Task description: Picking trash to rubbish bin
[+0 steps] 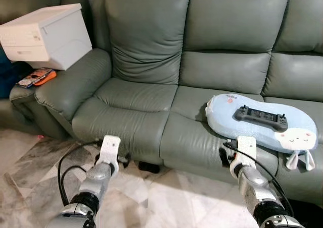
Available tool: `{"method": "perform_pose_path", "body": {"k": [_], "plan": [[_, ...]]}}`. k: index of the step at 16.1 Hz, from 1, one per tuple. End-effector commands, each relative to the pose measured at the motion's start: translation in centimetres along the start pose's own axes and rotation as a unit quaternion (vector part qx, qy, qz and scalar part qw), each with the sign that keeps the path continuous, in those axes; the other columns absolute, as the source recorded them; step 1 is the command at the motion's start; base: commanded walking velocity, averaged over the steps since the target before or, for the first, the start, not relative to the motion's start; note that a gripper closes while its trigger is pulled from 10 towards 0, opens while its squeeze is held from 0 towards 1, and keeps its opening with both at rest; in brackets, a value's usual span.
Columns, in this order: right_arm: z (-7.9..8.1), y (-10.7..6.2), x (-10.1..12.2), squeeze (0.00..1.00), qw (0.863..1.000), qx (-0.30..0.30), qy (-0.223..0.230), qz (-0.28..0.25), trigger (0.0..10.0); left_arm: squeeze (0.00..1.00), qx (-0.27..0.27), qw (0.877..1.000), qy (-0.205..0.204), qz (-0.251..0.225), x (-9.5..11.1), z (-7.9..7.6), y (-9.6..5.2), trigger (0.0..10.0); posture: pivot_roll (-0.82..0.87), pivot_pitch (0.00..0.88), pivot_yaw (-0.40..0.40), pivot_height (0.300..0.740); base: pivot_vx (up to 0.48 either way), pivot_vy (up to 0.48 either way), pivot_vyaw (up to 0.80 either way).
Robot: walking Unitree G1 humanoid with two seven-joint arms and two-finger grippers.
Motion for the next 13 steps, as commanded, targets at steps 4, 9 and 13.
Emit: {"method": "perform_pose_path", "body": {"k": [4,9,13], "plan": [[-0.1,-1.7,-7.2,0.00,0.993,-0.007,0.007,0.117,10.0,0.00,-0.006,0.994,0.027,0.110,-6.8,0.6,-1.5,10.0,-0.04,0.031,0.060,0.740,0.000,0.000,0.00],[0.8,-2.9,-10.1,0.00,0.987,0.012,-0.004,0.161,10.0,0.00,0.006,0.986,0.018,0.167,-10.8,1.4,-3.1,10.0,-0.04,0.044,0.075,0.740,0.000,0.000,0.00],[0.9,-3.0,-10.3,0.00,0.986,0.020,-0.021,0.164,10.0,0.00,0.018,0.985,-0.018,0.173,-11.7,1.4,-3.5,10.0,-0.04,0.053,0.064,0.740,0.000,0.000,0.00]]}}
Point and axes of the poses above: a point about 5 cm out from each wrist's last joint towards the gripper, its own y axis pointing out of the wrist towards the gripper, its own x axis along the axis of the wrist's last joint, z = x × y, the point moved 5 cm from there along y, pointing out of the wrist towards the gripper, and after that the axes turned 2 degrees about -y, right-handed, at the moved point
